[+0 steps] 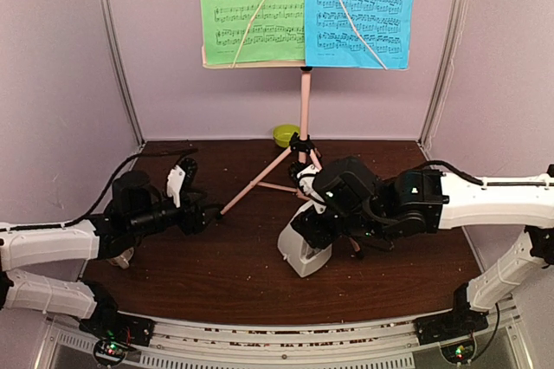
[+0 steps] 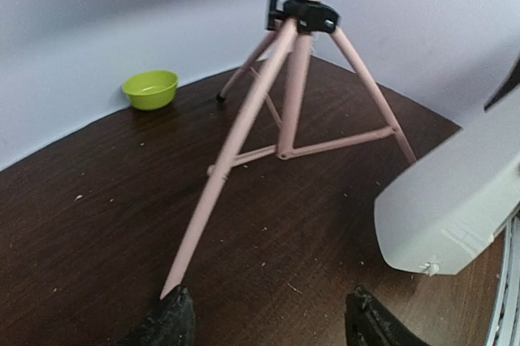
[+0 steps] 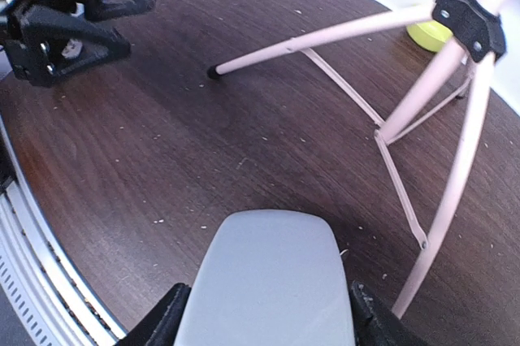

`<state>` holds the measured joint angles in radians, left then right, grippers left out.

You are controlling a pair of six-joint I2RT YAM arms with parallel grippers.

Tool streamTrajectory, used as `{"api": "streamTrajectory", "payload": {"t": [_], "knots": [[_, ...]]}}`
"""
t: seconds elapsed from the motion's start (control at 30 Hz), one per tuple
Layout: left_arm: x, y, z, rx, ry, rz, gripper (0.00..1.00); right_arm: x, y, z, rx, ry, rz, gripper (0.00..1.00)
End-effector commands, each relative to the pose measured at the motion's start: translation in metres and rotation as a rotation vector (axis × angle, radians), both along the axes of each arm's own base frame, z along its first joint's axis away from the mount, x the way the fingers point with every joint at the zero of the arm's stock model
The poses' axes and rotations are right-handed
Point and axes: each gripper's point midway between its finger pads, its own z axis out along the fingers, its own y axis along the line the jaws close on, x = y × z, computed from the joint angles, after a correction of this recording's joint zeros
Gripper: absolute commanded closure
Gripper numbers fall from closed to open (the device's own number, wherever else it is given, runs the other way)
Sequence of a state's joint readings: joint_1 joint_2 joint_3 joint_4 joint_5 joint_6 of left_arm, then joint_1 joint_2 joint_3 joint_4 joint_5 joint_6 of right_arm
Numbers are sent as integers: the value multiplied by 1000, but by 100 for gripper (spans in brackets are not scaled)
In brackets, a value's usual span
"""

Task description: Set up the instrument practice props

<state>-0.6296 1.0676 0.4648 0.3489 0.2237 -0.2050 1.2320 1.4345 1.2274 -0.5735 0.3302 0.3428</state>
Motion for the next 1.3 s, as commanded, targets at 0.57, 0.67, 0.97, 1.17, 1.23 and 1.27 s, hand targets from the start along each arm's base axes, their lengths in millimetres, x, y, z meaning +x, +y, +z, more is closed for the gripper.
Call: {"api": "streamTrajectory", "payload": {"t": [0.57,0.67,0.97,1.17,1.23,1.27], "knots": [[-69,-107,-58,169,-381,-359,19,22,38,36,171,-21,134,77],[-73,-118,-63,158,-387,-389,19,24,36,35,169,-17,112,78],[-71,-137,-76,173,-382,-416,21,25,37,44,214,-7,94,80],[-71,-140,-81,175,-390,-425,33,24,37,47,230,1,101,81],[-71,-141,-83,182,-393,-428,39,24,37,48,233,4,101,81],[-71,-141,-85,189,-391,-433,39,24,36,48,233,4,100,81]]}}
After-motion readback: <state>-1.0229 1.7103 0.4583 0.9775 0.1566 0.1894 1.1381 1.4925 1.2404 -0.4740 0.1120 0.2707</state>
